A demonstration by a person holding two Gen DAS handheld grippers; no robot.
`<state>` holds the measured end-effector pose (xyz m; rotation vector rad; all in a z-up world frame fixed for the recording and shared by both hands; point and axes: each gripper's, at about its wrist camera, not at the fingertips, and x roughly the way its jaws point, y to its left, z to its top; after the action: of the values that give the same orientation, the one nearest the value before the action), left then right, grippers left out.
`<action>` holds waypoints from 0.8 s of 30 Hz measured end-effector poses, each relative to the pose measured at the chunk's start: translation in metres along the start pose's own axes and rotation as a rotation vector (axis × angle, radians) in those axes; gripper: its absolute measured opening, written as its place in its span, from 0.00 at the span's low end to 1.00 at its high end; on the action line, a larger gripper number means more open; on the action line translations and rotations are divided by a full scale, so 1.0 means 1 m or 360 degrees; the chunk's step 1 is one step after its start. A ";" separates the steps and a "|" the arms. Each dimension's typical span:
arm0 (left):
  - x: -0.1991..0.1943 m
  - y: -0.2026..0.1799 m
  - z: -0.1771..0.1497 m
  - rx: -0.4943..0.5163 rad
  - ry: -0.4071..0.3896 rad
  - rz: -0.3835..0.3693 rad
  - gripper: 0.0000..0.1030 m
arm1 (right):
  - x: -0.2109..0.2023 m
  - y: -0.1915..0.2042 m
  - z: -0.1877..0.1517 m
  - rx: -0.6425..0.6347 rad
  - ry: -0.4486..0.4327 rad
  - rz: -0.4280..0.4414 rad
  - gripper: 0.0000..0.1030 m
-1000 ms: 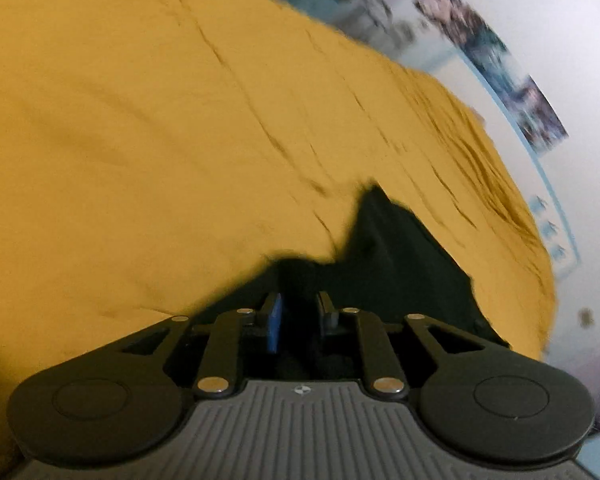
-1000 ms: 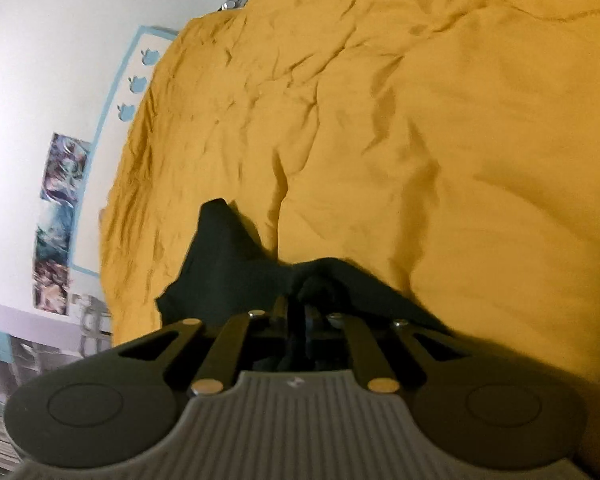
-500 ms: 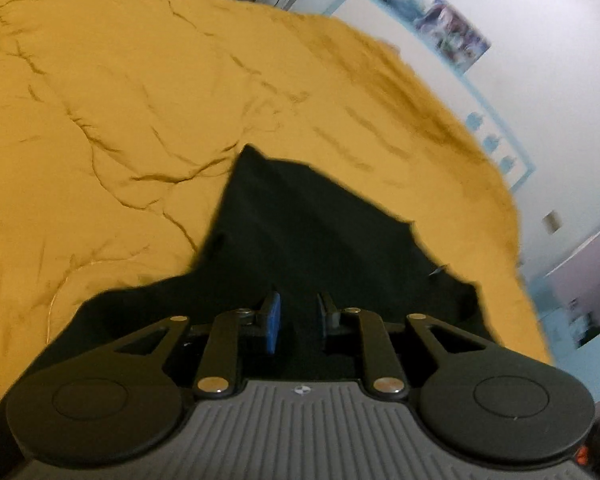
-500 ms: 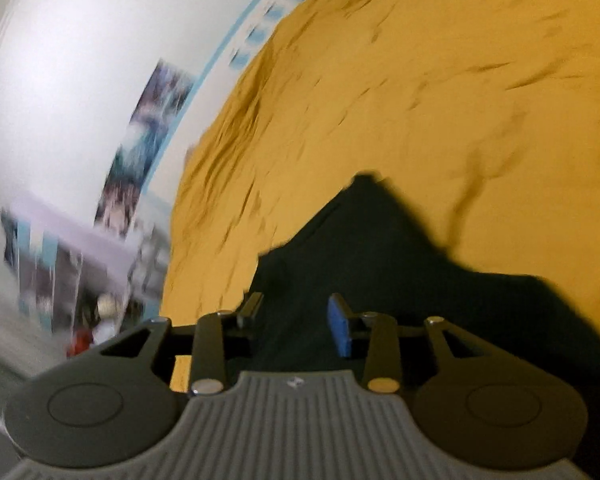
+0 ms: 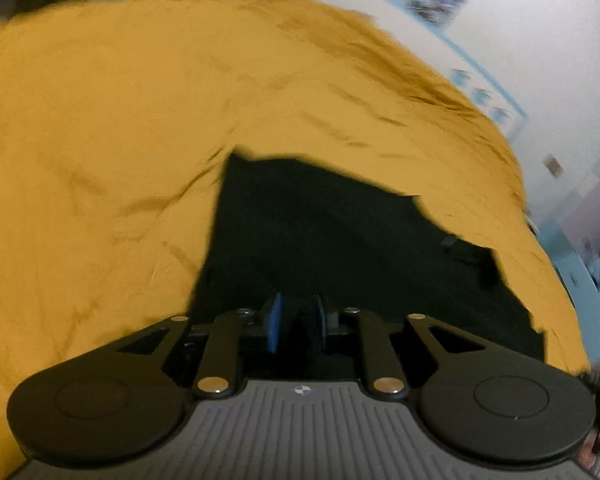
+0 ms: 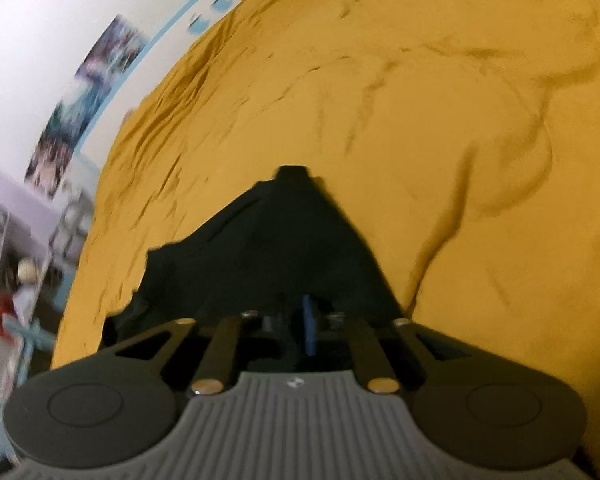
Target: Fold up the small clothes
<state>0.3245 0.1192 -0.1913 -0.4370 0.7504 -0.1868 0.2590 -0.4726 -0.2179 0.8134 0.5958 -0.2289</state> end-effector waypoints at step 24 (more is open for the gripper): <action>-0.286 0.095 -0.154 0.0430 0.0069 -0.0225 0.74 | -0.368 -0.094 -0.179 -0.0829 0.0272 0.0189 0.73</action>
<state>0.0124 0.2464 -0.1569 -0.2291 0.7251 -0.4261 -0.1528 -0.4152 -0.1582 0.3621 0.7246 0.1067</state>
